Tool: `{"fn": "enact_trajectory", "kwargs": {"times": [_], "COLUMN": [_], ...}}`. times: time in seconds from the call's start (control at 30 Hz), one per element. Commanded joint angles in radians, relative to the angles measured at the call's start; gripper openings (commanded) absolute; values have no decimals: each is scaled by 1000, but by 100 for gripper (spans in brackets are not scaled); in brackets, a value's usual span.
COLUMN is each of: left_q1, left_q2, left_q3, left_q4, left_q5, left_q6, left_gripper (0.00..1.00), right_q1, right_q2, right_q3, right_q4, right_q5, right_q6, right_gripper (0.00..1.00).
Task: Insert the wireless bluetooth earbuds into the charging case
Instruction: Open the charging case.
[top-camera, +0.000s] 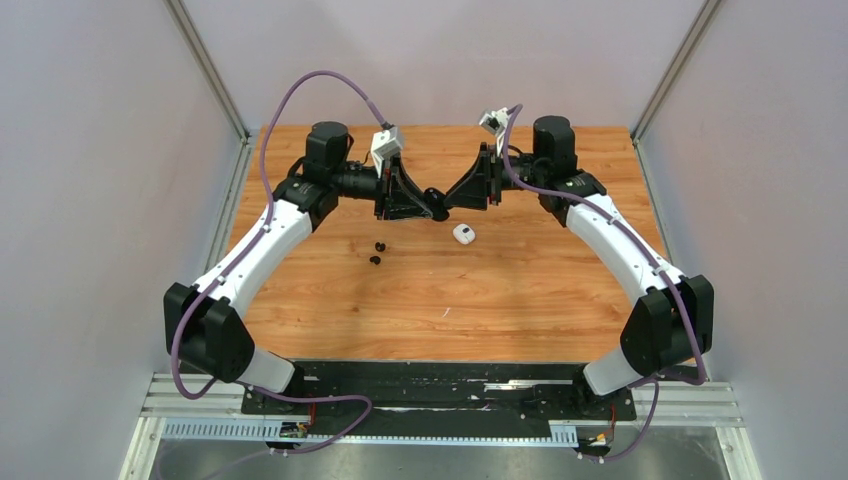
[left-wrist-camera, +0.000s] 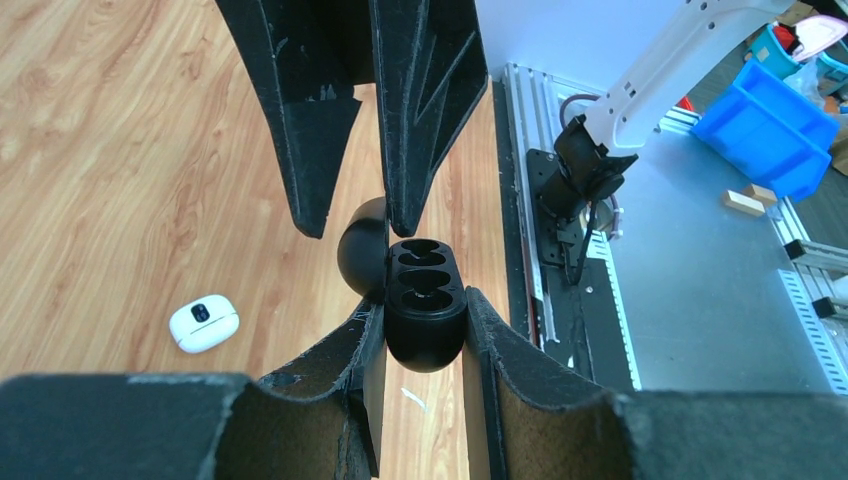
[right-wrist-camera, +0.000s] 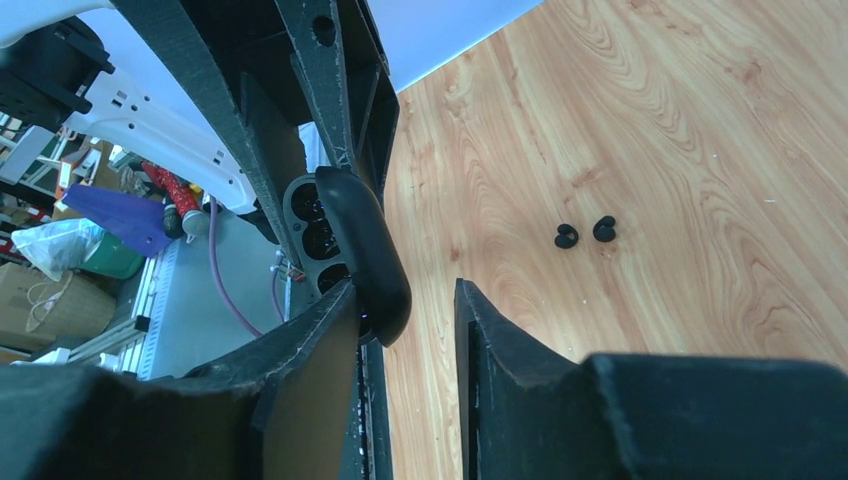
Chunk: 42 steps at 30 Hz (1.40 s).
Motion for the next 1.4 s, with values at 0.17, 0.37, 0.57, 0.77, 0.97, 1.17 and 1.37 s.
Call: {"fn": "enact_trajectory", "kwargs": {"times": [0.17, 0.37, 0.57, 0.77, 0.97, 1.17, 1.37], "left_q1": [-12, -12, -12, -12, -12, -12, -11], "left_q2": [-13, 3, 13, 12, 16, 23, 21], "left_q3": [-7, -11, -7, -9, -12, -14, -35], "left_q4": [95, 122, 127, 130, 135, 135, 126], "left_q5": [42, 45, 54, 54, 55, 43, -52], "left_q6": [-103, -140, -149, -146, -146, -138, -137], "left_gripper": [0, 0, 0, 0, 0, 0, 3], "right_q1": [-5, -2, 8, 19, 26, 35, 55], "right_q2": [-14, -18, -5, 1, 3, -3, -49], "right_q3": [-11, -7, 8, 7, 6, 11, 30], "right_q4": [82, 91, 102, 102, 102, 91, -10], "right_q5": [12, 12, 10, -6, -13, -16, 94], "right_q6": [31, 33, 36, 34, 27, 0, -160], "right_gripper": [35, 34, 32, 27, 20, 1, 0]}}
